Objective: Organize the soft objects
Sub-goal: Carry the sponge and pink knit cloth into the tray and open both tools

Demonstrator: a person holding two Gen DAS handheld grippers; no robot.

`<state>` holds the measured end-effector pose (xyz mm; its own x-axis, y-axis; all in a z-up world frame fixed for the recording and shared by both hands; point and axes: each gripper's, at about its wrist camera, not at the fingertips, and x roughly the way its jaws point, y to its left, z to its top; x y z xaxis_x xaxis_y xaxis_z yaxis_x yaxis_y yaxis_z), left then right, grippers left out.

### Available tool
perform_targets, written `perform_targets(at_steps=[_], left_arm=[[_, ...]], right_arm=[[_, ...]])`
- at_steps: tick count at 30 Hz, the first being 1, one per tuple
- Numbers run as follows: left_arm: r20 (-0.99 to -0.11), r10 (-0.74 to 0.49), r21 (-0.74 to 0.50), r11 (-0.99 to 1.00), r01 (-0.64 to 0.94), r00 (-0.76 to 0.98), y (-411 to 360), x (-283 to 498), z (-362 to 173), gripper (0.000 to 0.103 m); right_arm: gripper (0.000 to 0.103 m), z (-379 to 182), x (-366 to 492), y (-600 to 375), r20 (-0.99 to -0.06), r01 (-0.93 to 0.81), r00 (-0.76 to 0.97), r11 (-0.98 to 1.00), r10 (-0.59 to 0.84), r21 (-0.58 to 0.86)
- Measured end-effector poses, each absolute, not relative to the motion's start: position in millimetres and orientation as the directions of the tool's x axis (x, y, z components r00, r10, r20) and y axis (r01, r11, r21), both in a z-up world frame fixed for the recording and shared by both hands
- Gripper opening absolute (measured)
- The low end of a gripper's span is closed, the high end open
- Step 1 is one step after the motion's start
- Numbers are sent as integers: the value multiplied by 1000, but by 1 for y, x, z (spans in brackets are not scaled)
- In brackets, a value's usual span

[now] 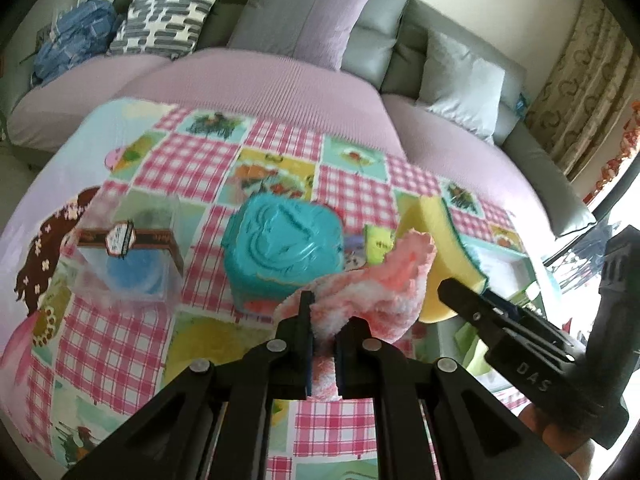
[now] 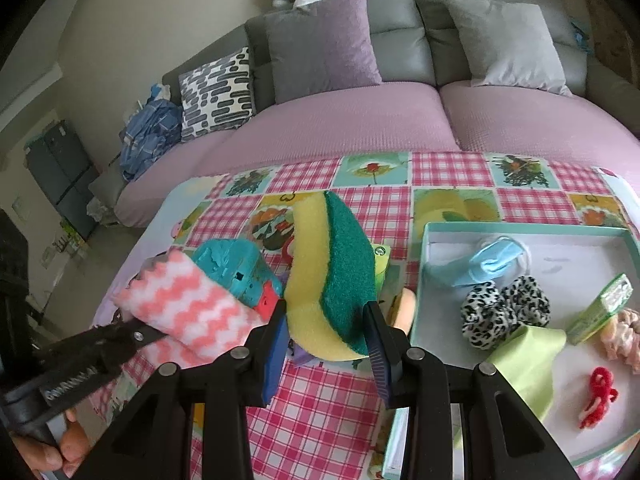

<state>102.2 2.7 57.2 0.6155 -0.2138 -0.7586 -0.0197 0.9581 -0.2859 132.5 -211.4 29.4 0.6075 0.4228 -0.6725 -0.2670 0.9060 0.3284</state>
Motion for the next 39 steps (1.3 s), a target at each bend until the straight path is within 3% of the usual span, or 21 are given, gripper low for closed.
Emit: perform_targets(at_steps=[9, 23, 39], left_arm=[[-687, -232, -280, 959, 44, 689, -9, 92, 86, 8], [-650, -273, -262, 957, 128, 709, -51, 96, 97, 8], [-602, -368, -203, 929, 310, 709, -134, 104, 105, 8]], right_arm=[[39, 43, 122, -230, -642, -246, 647, 909, 412, 335], [39, 52, 115, -267, -634, -170, 685, 925, 359, 340], [39, 74, 86, -379, -607, 123, 788, 939, 105, 322]])
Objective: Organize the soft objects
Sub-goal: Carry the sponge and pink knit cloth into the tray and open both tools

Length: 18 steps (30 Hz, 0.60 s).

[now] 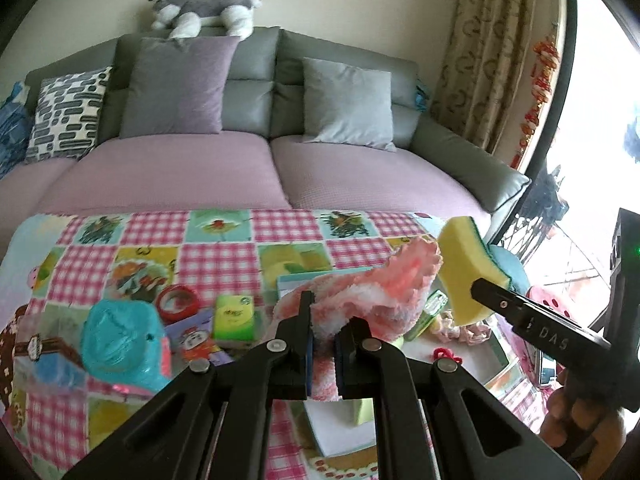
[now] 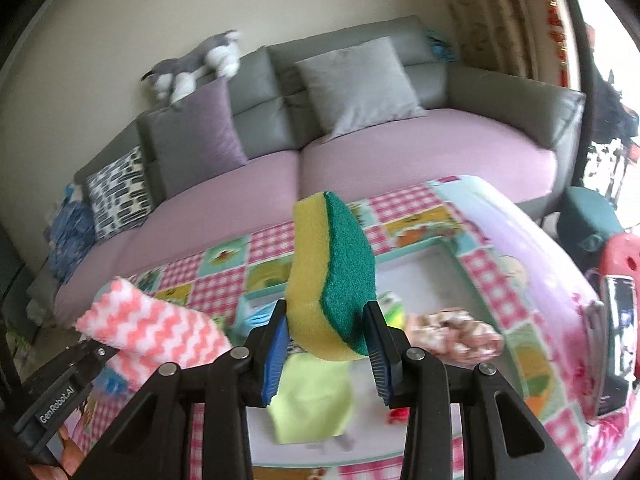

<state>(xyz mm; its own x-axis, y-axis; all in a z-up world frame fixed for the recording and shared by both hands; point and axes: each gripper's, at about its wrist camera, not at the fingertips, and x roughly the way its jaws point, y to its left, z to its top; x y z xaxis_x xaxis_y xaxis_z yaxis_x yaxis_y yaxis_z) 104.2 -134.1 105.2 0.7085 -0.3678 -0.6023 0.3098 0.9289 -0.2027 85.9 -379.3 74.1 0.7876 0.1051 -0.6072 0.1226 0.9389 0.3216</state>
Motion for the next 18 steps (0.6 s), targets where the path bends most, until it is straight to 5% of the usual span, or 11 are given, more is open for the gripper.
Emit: perform_targets(at_steps=[18], left_arm=[[-677, -337, -143, 933, 331, 655, -183, 138, 53, 8]], right_arm=[[39, 31, 92, -441, -701, 307, 713, 902, -7, 303]])
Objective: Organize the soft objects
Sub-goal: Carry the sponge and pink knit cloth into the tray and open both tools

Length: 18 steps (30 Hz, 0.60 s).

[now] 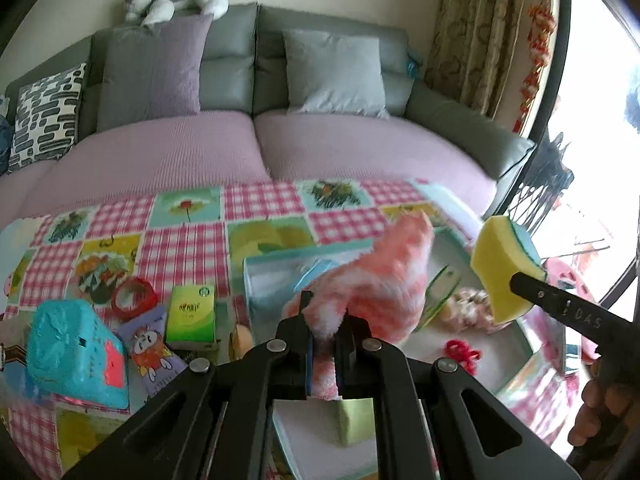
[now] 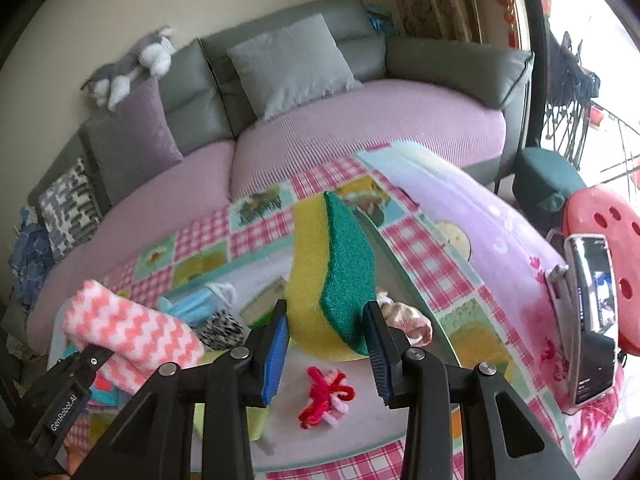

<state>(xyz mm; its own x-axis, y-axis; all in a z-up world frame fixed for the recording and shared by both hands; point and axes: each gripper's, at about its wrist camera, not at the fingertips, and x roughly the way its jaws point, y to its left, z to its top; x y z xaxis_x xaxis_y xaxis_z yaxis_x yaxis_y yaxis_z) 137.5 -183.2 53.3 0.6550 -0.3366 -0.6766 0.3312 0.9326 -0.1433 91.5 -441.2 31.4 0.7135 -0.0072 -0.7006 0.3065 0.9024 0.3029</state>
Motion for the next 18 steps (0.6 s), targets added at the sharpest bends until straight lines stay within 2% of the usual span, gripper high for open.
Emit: perform_targets(at_steps=[8, 18], left_arm=[[-760, -291, -137, 946, 295, 582, -189, 157, 10, 8], [-800, -270, -141, 953, 269, 536, -190, 167, -12, 8]], right_arm=[[39, 4, 104, -447, -752, 346, 659, 897, -24, 275], [39, -3, 111, -443, -759, 341, 650, 906, -33, 252]])
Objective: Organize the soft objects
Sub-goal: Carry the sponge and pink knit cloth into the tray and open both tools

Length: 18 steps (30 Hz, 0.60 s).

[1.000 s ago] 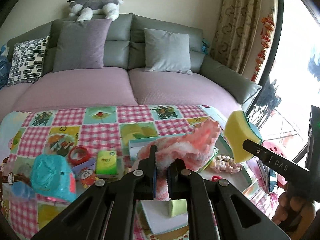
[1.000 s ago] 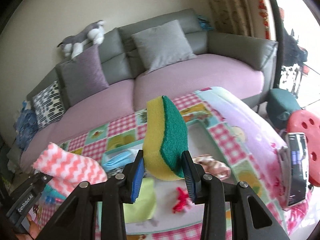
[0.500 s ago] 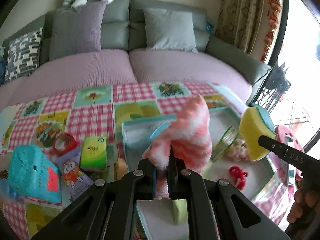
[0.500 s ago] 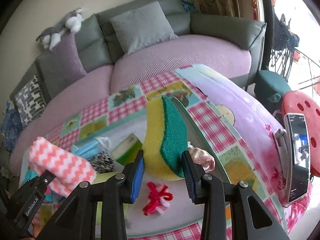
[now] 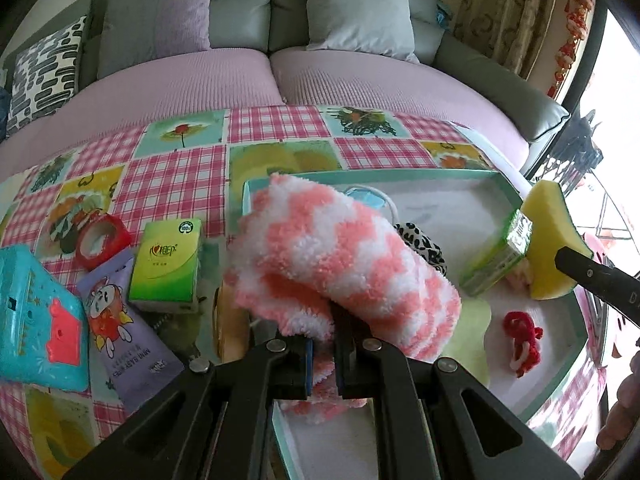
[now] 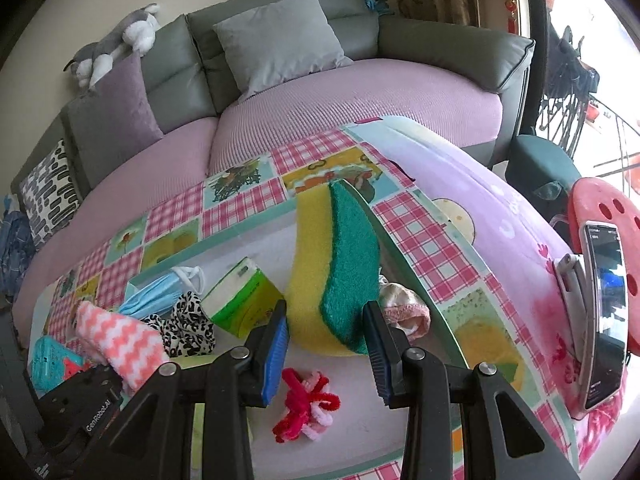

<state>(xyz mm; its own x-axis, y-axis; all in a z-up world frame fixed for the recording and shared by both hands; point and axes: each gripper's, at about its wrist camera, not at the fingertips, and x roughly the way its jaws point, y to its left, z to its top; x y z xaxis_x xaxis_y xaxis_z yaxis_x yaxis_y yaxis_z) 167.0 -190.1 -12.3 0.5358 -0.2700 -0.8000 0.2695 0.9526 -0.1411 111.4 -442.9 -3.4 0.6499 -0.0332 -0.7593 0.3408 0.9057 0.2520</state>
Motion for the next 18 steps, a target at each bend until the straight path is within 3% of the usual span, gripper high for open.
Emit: perform_targets(at_steps=[5, 6, 8, 9, 10, 12, 18], left_arm=[[-810, -263, -139, 954, 264, 524, -189, 165, -5, 10], [-813, -263, -139, 954, 265, 520, -189, 165, -3, 14], [-819, -256, -133, 955, 263, 513, -188, 162, 3, 33], [-819, -253, -132, 956, 260, 515, -188, 162, 5, 46], [-817, -255, -134, 956, 260, 517, -187, 160, 8, 53], [-815, -266, -145, 953, 265, 515, -185, 157, 16, 56], [-821, -253, -137, 957, 254, 511, -180, 150, 25, 60]], right_arm=[[40, 0, 110, -445, -756, 344, 654, 903, -34, 257], [40, 2, 109, -445, -754, 344, 656, 903, -36, 256], [41, 4, 108, -445, -753, 344, 657, 904, -39, 254], [45, 4, 108, -445, -753, 341, 657, 905, -37, 253], [50, 5, 108, -444, -754, 339, 656, 907, -37, 251], [56, 7, 107, -443, -756, 340, 653, 910, -46, 238], [57, 14, 104, -439, -753, 322, 656, 922, -55, 213]])
